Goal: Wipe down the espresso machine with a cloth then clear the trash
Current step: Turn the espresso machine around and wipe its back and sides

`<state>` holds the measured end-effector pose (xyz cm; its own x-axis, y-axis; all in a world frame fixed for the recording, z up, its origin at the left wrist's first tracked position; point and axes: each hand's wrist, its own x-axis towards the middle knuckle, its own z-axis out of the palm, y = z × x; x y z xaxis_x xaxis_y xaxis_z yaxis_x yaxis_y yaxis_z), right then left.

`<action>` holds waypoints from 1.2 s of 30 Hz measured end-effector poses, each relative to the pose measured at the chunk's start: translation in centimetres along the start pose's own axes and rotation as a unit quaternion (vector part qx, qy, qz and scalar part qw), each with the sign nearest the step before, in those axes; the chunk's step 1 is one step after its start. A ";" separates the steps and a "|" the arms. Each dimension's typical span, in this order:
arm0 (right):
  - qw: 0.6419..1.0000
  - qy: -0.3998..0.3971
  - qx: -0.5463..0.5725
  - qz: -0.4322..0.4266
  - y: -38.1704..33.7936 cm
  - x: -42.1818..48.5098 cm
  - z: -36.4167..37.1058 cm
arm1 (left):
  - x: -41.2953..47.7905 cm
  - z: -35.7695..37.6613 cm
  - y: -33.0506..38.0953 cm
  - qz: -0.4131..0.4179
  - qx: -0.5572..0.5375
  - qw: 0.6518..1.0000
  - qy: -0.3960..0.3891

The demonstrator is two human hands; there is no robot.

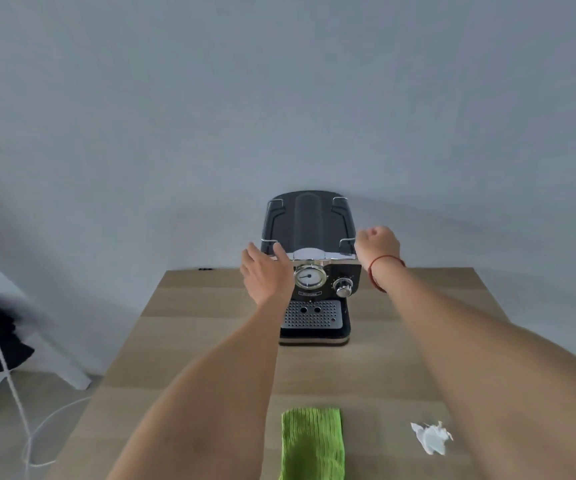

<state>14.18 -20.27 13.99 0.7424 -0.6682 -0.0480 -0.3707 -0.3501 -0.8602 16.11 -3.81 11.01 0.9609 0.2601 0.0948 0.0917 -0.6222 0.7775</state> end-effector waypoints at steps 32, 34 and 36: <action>0.971 -0.023 0.184 0.152 -2.6 2.9 1.6 | 4.0 1.6 2.0 -0.019 -0.009 1.000 -0.023; 0.980 -0.018 0.149 0.128 -3.2 3.8 1.7 | 2.4 2.2 3.2 -0.021 -0.020 1.000 -0.006; 0.989 -0.032 0.097 0.108 -3.7 4.3 1.8 | 1.4 2.7 4.2 -0.020 -0.011 1.000 -0.019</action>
<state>19.71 -20.70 16.04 0.6940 -0.6682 -0.2679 -0.4150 -0.0673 -0.9073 18.58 -8.05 12.67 0.9661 0.2551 0.0396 0.1247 -0.5952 0.7938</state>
